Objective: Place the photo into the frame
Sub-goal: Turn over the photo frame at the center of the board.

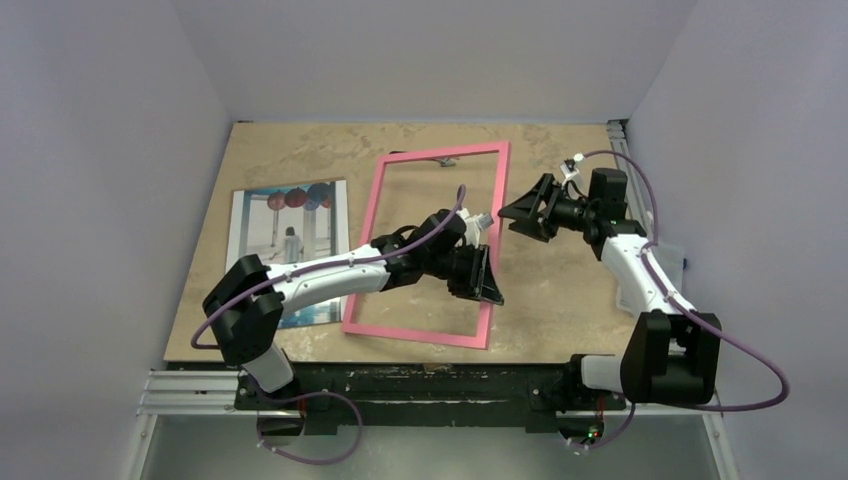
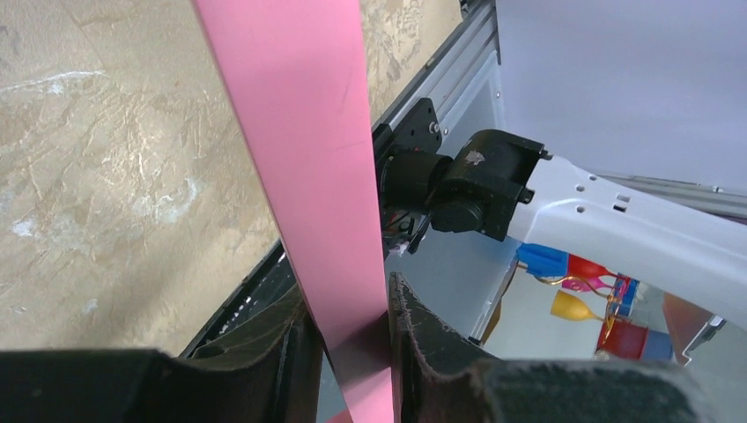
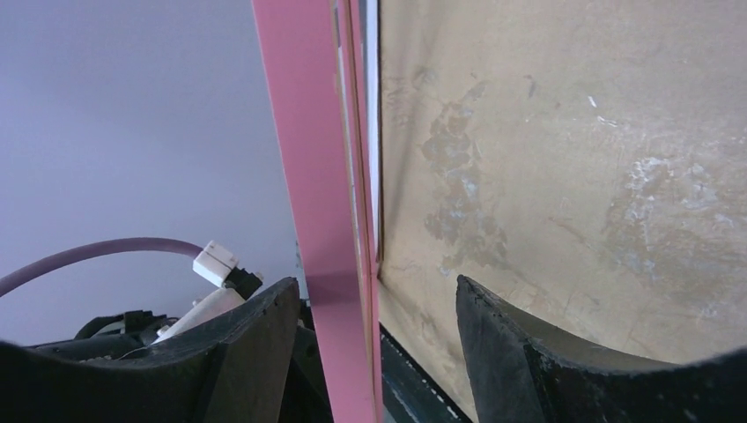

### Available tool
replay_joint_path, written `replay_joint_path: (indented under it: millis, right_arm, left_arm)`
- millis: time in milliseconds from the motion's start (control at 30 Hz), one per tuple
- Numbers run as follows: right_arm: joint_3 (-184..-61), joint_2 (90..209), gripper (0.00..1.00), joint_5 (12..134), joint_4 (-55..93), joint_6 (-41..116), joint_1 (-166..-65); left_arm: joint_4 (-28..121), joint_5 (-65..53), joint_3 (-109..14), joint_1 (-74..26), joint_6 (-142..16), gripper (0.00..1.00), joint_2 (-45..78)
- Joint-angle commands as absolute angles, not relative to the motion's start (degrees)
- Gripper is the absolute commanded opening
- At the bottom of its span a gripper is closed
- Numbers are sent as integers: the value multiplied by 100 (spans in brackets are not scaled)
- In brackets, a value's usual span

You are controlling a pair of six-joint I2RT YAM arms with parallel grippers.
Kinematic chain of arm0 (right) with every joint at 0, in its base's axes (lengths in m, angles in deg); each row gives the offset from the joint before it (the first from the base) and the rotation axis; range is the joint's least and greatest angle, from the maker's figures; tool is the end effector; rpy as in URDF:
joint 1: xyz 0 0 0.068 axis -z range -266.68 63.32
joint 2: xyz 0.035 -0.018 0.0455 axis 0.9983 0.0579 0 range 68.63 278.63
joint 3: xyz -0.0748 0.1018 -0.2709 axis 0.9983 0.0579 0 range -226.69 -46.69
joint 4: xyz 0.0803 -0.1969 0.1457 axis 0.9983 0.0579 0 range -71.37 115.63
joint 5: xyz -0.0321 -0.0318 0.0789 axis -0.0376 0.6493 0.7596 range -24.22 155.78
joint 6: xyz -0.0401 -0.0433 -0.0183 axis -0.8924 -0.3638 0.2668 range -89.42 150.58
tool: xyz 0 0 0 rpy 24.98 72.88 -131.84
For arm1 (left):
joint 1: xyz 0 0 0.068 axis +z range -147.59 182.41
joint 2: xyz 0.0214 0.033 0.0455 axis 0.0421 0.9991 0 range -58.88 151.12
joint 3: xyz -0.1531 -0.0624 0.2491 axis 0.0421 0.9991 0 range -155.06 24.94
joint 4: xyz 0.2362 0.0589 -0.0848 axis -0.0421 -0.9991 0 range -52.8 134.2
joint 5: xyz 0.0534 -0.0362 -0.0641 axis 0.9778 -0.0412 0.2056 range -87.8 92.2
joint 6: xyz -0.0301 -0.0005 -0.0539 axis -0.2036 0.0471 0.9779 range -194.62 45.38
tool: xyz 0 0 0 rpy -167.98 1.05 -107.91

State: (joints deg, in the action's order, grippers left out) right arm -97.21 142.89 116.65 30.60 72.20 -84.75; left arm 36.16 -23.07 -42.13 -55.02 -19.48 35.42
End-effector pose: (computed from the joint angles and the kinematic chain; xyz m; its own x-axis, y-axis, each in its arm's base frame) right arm 0.2709 0.0271 0.2909 -0.8401 0.4478 -0.3063 -0.0671 0.4744 0.8777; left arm 0.1870 -0.3297 0.2797 -0.9569 0.1197 -0.2644 0.2878 0.5096 -0.8109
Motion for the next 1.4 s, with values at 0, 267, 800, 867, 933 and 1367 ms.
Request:
replay_joint_path:
  millis: [0, 267, 800, 867, 933, 1367]
  right_arm:
    - [-9743, 14352, 63, 12139, 2470, 7449, -8446]
    - [-9745, 14463, 52, 12347, 2252, 7626, -8449]
    - [-9661, 14201, 0, 12288, 2302, 7680, -8449]
    - [-9689, 14100, 0, 12199, 2446, 7672, -8449]
    - [-9821, 14000, 0, 12053, 2768, 7558, -8449]
    - [-11635, 13435, 0, 10200, 5580, 6943, -8454]
  left_arm:
    - [3842, -2464, -4523, -5554, -2660, 0, 3256]
    - [3451, -2573, -4906, -5640, -2881, 0, 3431]
    - [3008, -2114, -5108, -5696, -2946, 12, 3367]
    - [2944, -1989, -5109, -5700, -2932, 26, 3293]
    - [2764, -1735, -5101, -5698, -2925, 47, 3171]
    - [460, 657, -6087, -5972, -3171, 89, 2446]
